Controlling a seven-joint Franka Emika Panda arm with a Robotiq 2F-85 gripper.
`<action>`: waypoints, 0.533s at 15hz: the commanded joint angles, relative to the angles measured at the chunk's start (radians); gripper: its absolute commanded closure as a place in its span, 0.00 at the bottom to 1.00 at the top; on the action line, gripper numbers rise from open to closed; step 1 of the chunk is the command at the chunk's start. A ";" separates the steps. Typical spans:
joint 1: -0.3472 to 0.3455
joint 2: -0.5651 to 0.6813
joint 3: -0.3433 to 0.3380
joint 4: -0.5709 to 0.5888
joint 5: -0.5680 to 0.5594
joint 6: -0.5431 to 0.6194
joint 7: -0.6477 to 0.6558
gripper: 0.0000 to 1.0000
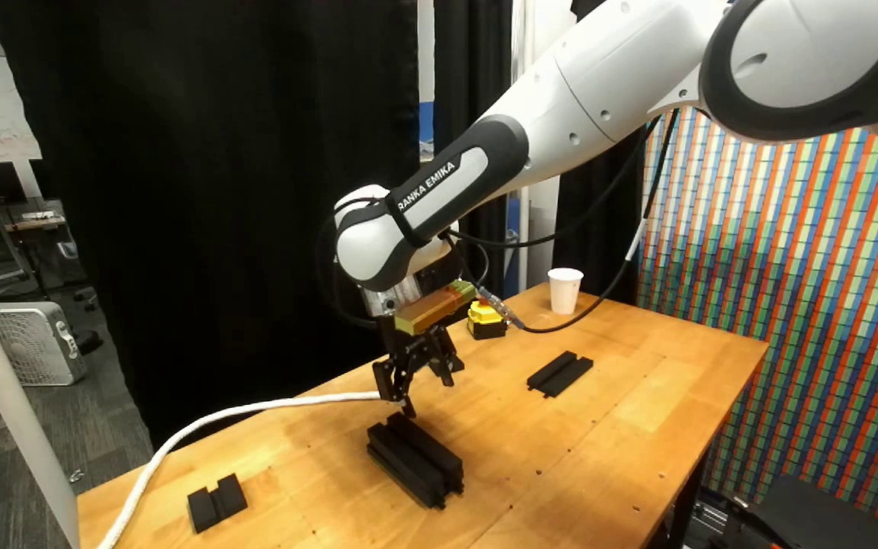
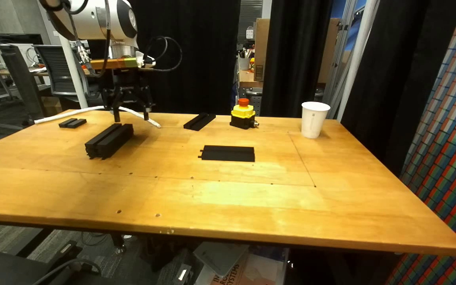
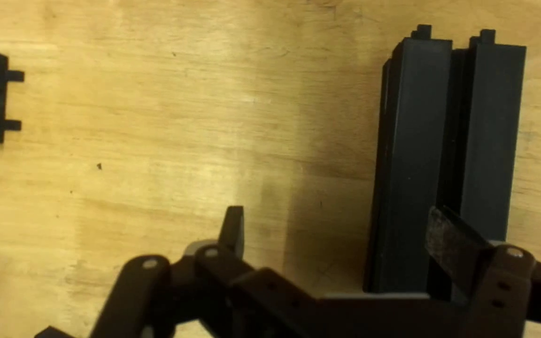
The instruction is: Connect the four black objects together
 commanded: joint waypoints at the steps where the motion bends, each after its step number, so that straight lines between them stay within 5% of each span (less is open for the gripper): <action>1: 0.022 -0.017 0.006 -0.014 -0.111 0.063 -0.086 0.00; 8: 0.009 -0.063 0.025 -0.114 -0.118 0.450 -0.087 0.00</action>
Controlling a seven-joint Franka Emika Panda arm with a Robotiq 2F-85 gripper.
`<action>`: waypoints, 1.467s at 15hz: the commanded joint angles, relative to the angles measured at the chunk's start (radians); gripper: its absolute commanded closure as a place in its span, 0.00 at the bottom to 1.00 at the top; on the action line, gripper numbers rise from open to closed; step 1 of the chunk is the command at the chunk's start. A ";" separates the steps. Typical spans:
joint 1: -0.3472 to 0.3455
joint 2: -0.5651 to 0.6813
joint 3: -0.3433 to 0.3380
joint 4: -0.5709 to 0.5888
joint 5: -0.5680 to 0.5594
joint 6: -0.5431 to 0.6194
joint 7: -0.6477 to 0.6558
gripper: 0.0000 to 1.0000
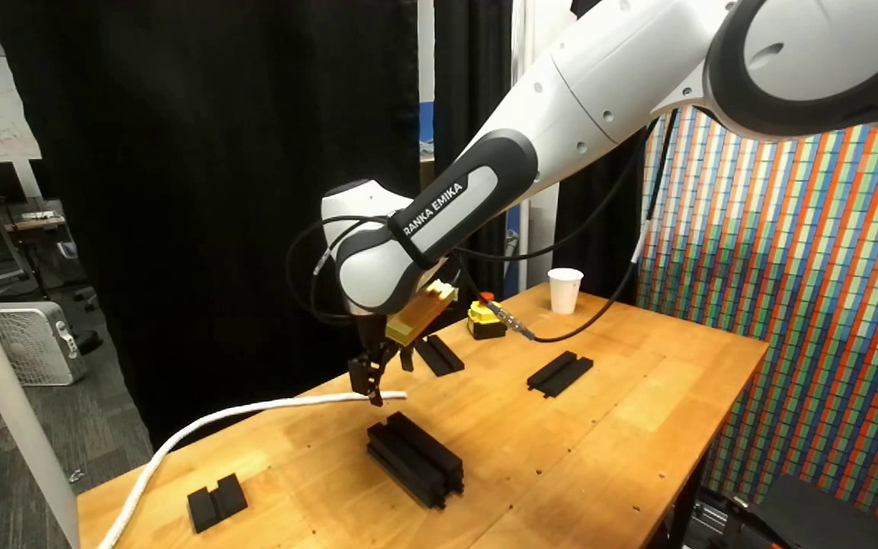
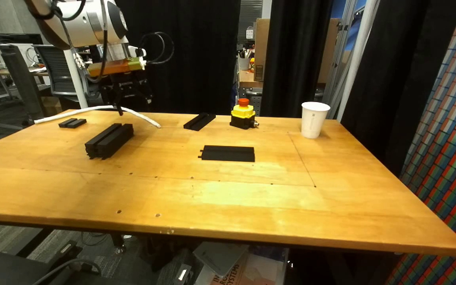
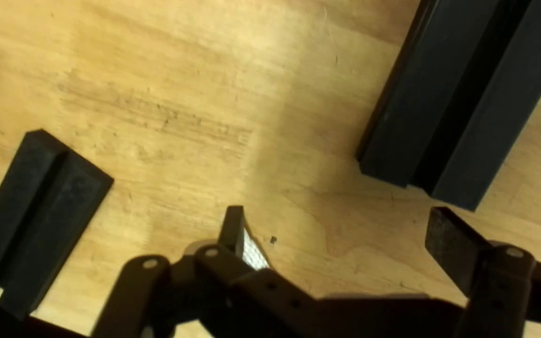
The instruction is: Connect the four black objects together
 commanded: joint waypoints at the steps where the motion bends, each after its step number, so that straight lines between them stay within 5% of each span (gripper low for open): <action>1: -0.024 -0.050 0.023 -0.070 0.054 0.147 0.005 0.00; 10: -0.039 -0.102 0.036 -0.121 0.235 0.121 0.058 0.00; 22: -0.037 -0.141 0.048 -0.251 0.276 0.145 0.066 0.00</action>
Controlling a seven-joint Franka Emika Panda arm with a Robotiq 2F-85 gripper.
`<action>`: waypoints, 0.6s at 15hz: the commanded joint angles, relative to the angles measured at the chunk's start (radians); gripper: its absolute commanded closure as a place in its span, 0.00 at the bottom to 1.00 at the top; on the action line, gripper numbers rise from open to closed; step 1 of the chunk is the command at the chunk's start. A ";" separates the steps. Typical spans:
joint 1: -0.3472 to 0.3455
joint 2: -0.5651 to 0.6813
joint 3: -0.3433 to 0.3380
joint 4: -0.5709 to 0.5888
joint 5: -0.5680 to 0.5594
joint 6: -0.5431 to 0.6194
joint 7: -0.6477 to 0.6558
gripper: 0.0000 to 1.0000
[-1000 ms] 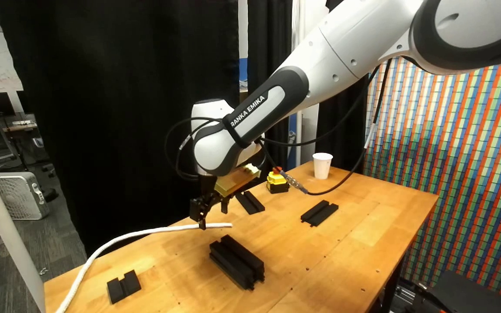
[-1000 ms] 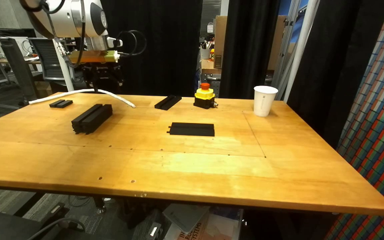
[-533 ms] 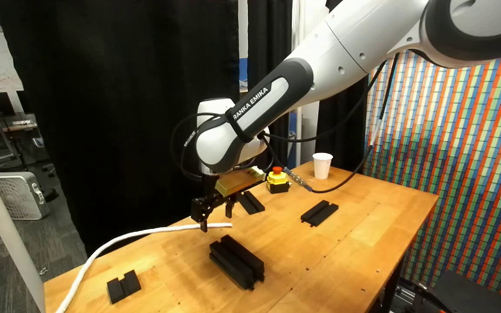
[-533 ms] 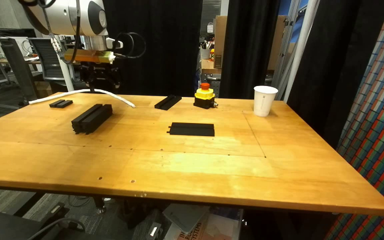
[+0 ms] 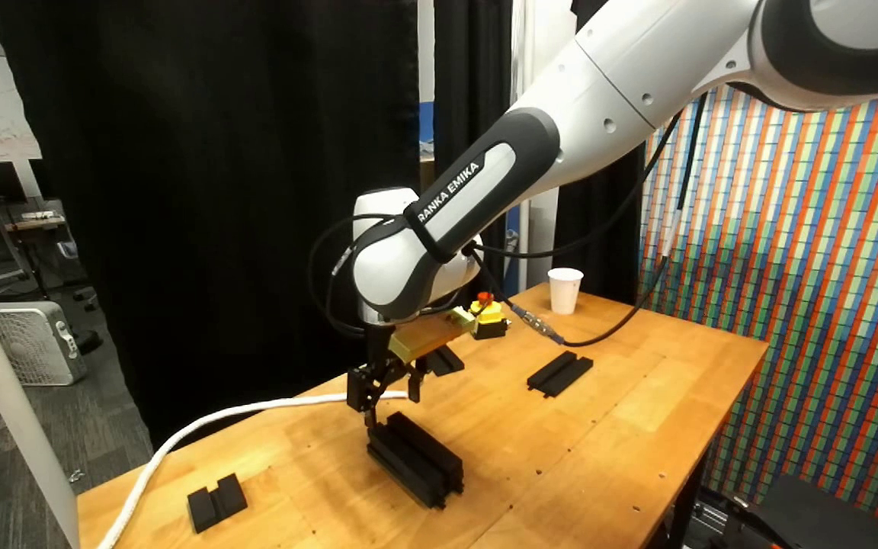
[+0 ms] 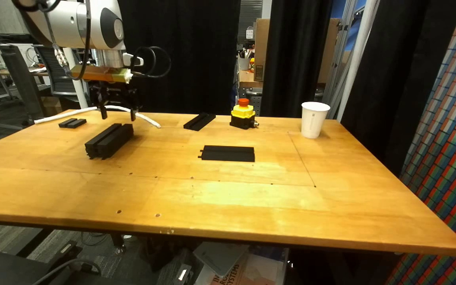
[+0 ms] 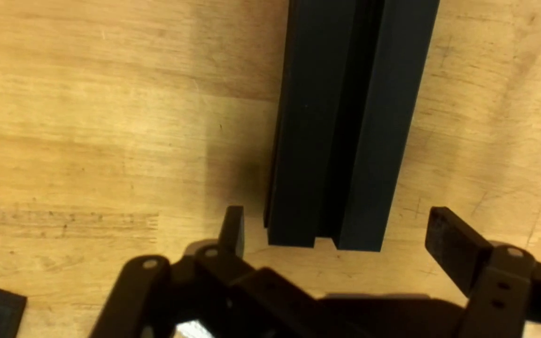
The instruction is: Connect the four black objects together
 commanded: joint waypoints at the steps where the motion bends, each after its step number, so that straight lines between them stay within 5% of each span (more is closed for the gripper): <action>1: -0.013 -0.043 0.021 -0.059 0.030 0.013 0.010 0.00; 9: -0.025 -0.043 0.031 -0.110 0.078 0.037 0.000 0.00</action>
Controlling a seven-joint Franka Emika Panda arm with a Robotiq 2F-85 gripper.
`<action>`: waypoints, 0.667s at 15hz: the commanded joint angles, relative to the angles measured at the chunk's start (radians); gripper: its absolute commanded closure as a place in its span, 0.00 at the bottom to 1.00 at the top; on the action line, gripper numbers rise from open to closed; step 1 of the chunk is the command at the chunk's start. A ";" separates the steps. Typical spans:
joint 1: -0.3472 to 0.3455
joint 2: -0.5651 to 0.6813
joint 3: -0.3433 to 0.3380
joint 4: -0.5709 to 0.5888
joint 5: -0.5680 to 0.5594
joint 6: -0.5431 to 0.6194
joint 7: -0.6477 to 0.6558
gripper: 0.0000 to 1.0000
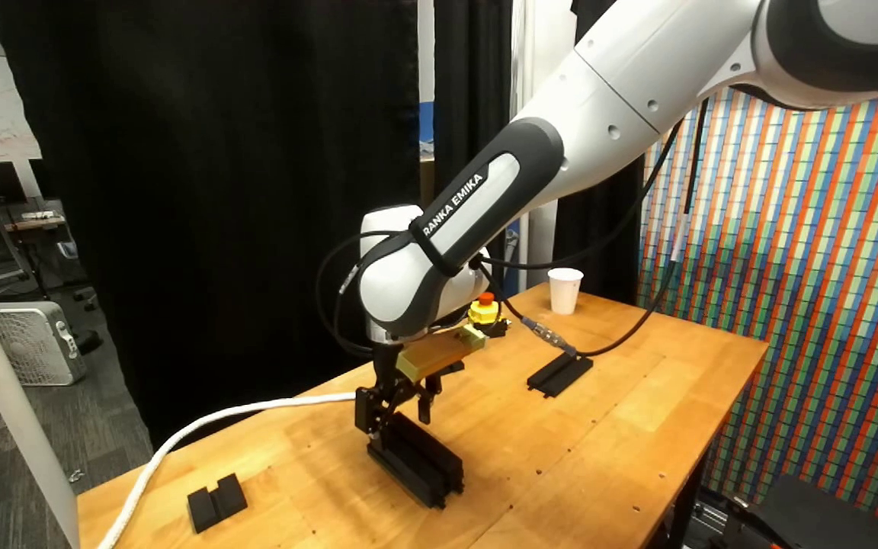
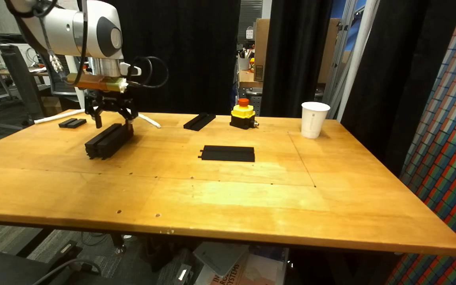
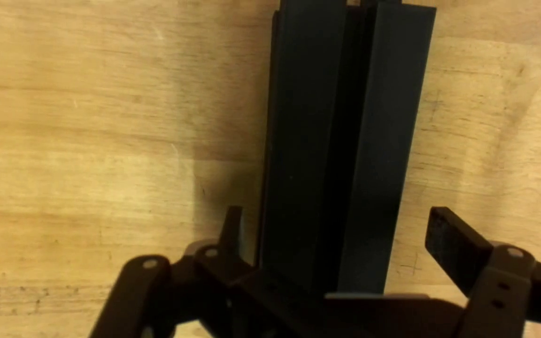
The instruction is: Connect the four black objects together
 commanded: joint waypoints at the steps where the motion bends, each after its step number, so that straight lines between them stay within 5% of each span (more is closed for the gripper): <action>1: -0.025 -0.038 0.020 -0.051 0.040 0.032 -0.008 0.00; 8: -0.046 -0.042 0.019 -0.082 0.069 0.064 -0.021 0.00; 9: -0.048 -0.042 0.018 -0.085 0.067 0.071 -0.022 0.25; 10: -0.051 -0.042 0.018 -0.088 0.067 0.074 -0.022 0.26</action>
